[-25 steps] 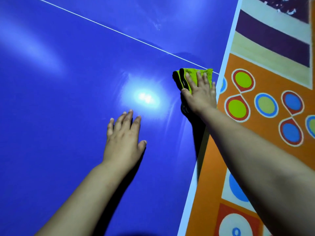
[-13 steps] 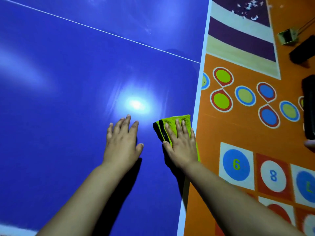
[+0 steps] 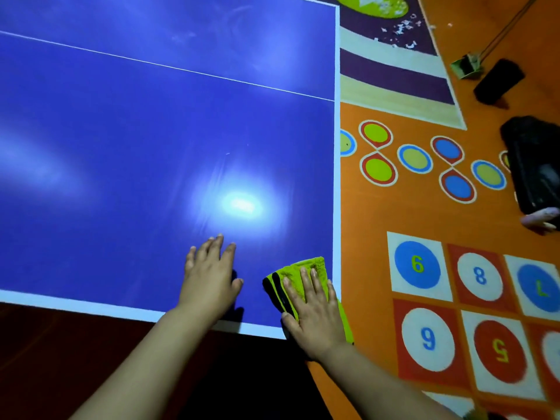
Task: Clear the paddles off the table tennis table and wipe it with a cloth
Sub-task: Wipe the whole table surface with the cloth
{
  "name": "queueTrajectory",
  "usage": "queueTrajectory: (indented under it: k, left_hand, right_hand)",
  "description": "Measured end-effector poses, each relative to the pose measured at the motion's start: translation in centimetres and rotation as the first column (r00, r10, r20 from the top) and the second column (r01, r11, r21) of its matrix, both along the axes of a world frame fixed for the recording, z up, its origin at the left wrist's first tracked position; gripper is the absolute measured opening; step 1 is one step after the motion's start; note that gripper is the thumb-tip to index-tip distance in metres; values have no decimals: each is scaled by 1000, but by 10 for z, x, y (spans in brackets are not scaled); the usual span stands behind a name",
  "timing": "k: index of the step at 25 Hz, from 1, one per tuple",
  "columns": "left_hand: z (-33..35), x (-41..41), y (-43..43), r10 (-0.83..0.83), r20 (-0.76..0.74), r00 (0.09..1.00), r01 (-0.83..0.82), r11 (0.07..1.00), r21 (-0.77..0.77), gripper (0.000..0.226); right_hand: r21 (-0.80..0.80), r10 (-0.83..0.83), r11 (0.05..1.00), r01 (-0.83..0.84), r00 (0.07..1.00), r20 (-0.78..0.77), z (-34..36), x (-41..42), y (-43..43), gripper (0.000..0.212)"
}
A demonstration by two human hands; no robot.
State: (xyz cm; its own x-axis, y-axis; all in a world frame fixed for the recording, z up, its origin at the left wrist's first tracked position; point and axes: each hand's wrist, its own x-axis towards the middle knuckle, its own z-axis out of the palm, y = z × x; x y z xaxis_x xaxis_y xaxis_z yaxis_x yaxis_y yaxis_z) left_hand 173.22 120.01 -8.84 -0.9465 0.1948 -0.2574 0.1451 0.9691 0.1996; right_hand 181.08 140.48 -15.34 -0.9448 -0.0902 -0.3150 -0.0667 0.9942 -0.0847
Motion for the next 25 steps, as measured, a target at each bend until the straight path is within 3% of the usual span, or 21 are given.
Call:
queueTrajectory:
  k: [3, 5, 8, 11, 13, 14, 18, 21, 23, 25]
  left_hand:
    - [7, 16, 7, -68, 7, 998, 69, 997, -32, 68]
    - [10, 19, 22, -132, -2, 991, 132, 991, -26, 67]
    - [4, 15, 63, -290, -1, 957, 290, 957, 34, 65]
    - [-11, 9, 105, -483, 14, 876, 482, 875, 45, 61]
    - [-20, 1, 126, -571, 35, 820, 570, 820, 46, 59]
    - [-24, -3, 133, -591, 46, 806, 589, 807, 42, 56]
    - [-24, -32, 143, -568, -9, 823, 568, 823, -10, 29]
    - [-8, -63, 140, -500, -129, 856, 513, 853, 99, 17]
    - [9, -80, 138, -466, -231, 854, 509, 841, 184, 20]
    - [20, -86, 135, -427, -312, 849, 495, 849, 186, 32]
  right_hand:
    - [-85, -2, 996, -1, 999, -43, 14, 20, 11, 72]
    - [-207, -198, 959, 193, 980, -5, 25, 31, 26, 74]
    - [-327, -535, 770, 548, 834, 136, 27, 43, 53, 76]
    - [-383, -603, 628, 678, 735, 311, 29, 48, 62, 58]
    - [-404, -612, 607, 685, 727, 312, 32, 46, 66, 22]
    - [-417, -621, 593, 689, 720, 308, 33, 44, 68, 18]
    - [-460, -697, 514, 724, 665, 267, 42, 22, 86, 20]
    - [-534, -716, 528, 661, 684, 139, 62, 0, 101, 17]
    - [-600, -709, 566, 566, 705, -4, 77, -11, 108, 18]
    - [-602, -642, 675, 426, 741, -196, 84, -15, 107, 20]
